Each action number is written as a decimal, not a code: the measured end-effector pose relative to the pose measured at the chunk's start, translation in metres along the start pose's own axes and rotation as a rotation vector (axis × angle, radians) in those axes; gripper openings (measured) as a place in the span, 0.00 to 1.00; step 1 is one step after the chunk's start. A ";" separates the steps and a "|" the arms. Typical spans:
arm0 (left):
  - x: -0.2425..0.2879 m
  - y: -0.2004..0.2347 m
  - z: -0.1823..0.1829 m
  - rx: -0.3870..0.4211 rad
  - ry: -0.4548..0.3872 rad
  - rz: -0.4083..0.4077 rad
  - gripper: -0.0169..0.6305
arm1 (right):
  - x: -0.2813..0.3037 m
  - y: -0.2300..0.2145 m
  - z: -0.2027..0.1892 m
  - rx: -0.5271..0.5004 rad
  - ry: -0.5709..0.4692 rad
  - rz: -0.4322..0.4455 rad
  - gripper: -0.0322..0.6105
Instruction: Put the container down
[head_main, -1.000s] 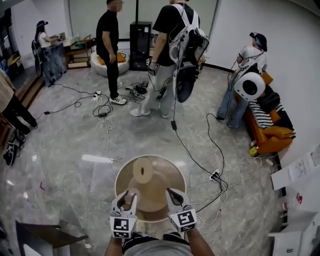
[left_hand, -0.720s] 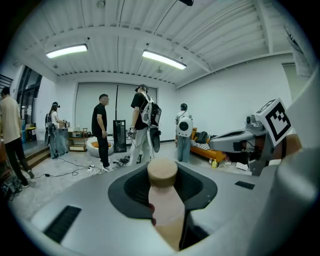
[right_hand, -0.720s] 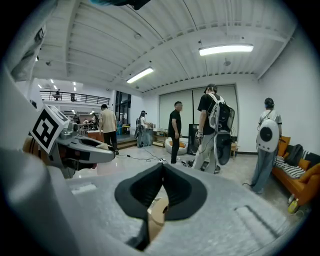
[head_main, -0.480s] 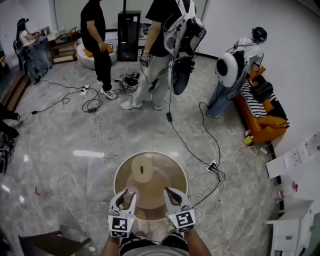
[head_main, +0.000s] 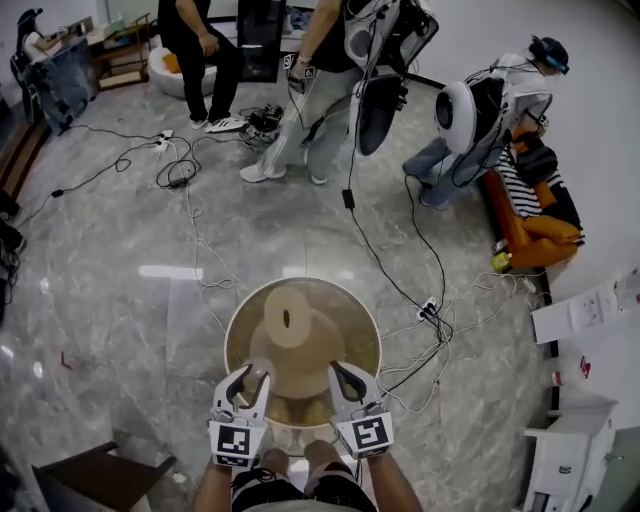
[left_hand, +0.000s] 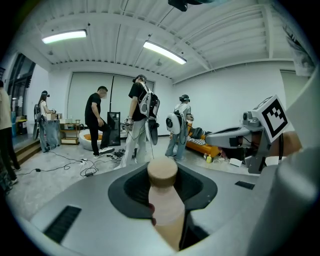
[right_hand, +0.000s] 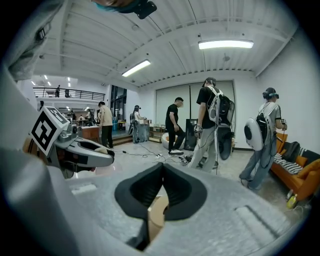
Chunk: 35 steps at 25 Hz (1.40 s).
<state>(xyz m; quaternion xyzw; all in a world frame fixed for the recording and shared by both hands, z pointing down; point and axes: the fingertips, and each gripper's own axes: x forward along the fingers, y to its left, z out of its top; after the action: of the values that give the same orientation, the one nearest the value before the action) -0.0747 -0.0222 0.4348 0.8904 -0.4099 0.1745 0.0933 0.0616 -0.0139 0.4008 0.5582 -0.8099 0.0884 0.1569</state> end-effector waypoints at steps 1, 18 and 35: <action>0.004 0.003 -0.005 0.001 0.002 0.000 0.23 | 0.006 0.000 -0.007 -0.002 0.004 0.001 0.05; 0.084 0.039 -0.115 -0.052 0.067 0.058 0.23 | 0.117 -0.002 -0.119 0.044 0.047 0.093 0.05; 0.126 0.067 -0.249 -0.207 0.121 0.171 0.23 | 0.189 0.030 -0.250 0.066 0.130 0.210 0.05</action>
<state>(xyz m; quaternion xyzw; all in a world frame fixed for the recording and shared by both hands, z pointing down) -0.1082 -0.0760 0.7143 0.8258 -0.4935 0.1922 0.1940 0.0107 -0.0890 0.7024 0.4684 -0.8487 0.1668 0.1804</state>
